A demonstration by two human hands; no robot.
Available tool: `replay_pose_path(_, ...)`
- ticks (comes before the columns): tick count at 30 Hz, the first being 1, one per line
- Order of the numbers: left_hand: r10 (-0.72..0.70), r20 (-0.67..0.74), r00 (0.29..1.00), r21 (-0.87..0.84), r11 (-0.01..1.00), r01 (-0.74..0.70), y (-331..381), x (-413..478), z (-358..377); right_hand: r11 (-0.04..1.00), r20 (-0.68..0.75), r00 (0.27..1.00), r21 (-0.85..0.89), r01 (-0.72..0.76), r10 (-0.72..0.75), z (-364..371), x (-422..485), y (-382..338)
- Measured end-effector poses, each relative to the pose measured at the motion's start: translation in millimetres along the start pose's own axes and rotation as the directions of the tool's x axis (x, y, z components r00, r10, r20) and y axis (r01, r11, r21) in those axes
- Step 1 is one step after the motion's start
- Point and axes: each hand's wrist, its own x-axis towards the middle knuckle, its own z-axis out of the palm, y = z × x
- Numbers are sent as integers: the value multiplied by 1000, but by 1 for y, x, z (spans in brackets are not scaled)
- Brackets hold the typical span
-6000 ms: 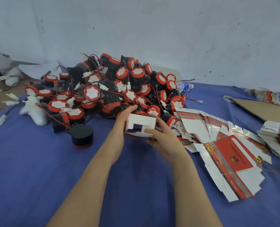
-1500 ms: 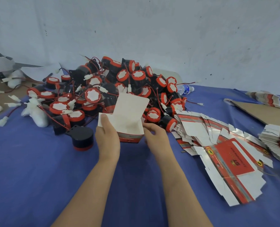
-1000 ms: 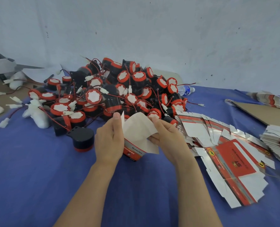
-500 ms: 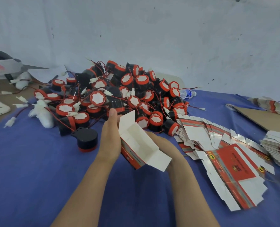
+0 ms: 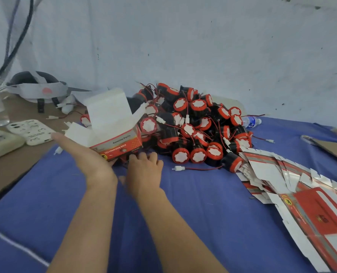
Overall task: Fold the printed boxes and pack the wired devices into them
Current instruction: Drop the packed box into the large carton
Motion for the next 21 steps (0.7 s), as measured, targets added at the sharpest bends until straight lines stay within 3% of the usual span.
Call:
replay_pose_path(4,-3,46,999,44,999,1,-7,0,4,997,181,983,74,-22,8,-31,-3,35)
replay_pose_path(6,0,65,998,97,995,-7,-15,-6,9,938,224,974,335,-88,12,-58,-15,74)
replay_pose_path(7,-4,75,997,147,989,-7,-20,-11,11,827,211,976,538,-164,57,-72,-25,94)
replay_pose_path(9,1,128,992,339,940,-44,-36,-24,16,436,100,974,881,-181,204,-95,-45,126)
replay_pose_path(11,-20,303,953,540,828,-155,-58,-40,21,67,-85,929,996,66,361,-100,-55,152)
replay_pose_path(13,-105,436,894,637,738,-223,-84,-54,26,-103,-197,878,958,266,435,-99,-58,167)
replay_pose_path(14,-135,478,868,666,700,-257,-97,-59,26,-99,-235,863,946,309,447,-99,-56,168)
replay_pose_path(16,-177,543,821,693,646,-319,-117,-66,25,83,-321,831,944,319,455,-92,-53,161)
replay_pose_path(19,-207,573,793,642,716,-276,-128,-68,20,365,-433,786,887,283,442,-65,-46,140)
replay_pose_path(21,-202,551,810,653,709,-267,-125,-66,16,476,-393,834,860,184,388,-43,-43,130)
